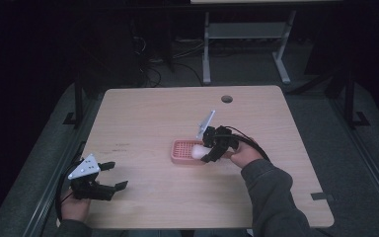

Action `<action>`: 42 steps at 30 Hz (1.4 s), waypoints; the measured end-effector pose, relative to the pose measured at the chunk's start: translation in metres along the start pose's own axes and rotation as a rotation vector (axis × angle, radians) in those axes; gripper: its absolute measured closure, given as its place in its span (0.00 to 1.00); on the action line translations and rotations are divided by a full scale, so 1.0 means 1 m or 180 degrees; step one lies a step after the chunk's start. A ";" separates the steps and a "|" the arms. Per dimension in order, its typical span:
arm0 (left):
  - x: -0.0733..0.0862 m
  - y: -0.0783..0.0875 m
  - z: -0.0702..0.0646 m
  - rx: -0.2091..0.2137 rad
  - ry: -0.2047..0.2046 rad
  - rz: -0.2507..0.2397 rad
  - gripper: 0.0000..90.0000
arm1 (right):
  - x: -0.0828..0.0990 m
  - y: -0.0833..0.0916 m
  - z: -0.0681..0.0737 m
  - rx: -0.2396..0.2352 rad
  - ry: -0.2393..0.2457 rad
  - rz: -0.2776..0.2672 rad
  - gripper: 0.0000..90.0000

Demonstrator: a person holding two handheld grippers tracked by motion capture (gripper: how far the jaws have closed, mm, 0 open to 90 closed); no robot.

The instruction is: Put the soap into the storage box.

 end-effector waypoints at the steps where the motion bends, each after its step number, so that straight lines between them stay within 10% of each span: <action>1: 0.000 0.000 0.000 0.0000 0.0000 0.0003 0.16 | -0.002 0.000 0.000 -0.0006 0.0009 0.0002 0.54; 42: -0.001 0.000 -0.001 0.0010 -0.0008 -0.0009 0.16 | -0.032 -0.029 -0.020 -0.0096 -0.0056 -0.0071 0.55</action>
Point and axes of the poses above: each handheld gripper's, and its own axes: y roughly backward along the jaws, x roughly out of its underside, z roughly to its left, the point moved 6 cm from there along -y, roughly forward along the jaws, and after that the axes turned 3 degrees about x, right-handed, at the moved point
